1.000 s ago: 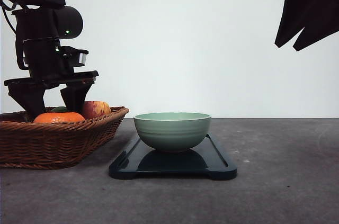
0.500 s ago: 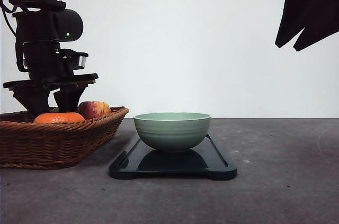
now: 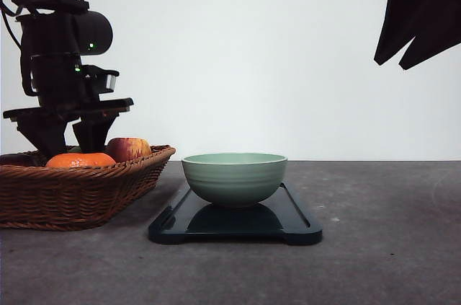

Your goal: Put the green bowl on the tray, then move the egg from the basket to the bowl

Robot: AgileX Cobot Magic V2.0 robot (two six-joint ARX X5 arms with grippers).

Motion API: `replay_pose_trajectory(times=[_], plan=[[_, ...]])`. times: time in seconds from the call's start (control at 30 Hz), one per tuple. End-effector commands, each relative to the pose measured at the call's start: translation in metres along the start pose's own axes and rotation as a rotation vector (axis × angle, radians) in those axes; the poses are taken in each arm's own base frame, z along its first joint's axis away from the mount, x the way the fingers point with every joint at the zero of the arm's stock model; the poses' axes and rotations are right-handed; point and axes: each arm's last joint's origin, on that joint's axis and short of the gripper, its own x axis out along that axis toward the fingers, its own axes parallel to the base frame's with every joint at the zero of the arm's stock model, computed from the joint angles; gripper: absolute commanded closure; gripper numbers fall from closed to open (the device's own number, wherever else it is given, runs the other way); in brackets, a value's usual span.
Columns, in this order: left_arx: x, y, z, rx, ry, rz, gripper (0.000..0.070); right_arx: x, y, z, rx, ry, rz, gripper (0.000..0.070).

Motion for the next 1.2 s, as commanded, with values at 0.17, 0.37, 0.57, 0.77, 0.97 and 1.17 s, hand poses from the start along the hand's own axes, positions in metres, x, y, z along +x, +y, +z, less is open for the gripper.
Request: replay_pose_trajectory(times=[0.17, 0.37, 0.57, 0.77, 0.97, 1.17], plan=[[-0.053, -0.005, 0.002, 0.007, -0.147, -0.004, 0.0449, 0.0, 0.001, 0.003, 0.007, -0.006, 0.001, 0.0472], [-0.086, -0.02, -0.004, 0.036, -0.241, -0.095, 0.0449, 0.0, 0.001, 0.003, 0.007, -0.007, 0.001, 0.0472], [-0.1, -0.055, -0.005, 0.127, -0.283, -0.155, 0.0448, 0.0, 0.001, 0.003, 0.006, -0.007, 0.001, 0.0472], [-0.107, -0.091, -0.003, 0.184, -0.355, -0.214, 0.0448, 0.0, 0.001, 0.003, 0.006, -0.007, 0.001, 0.0472], [-0.111, -0.113, -0.001, 0.189, -0.423, -0.262, 0.0445, 0.0, 0.001, 0.003, 0.004, -0.007, 0.001, 0.0472], [-0.102, -0.124, 0.003, 0.185, -0.443, -0.284, 0.0442, 0.0, 0.001, 0.003, 0.003, -0.007, 0.001, 0.0472]])
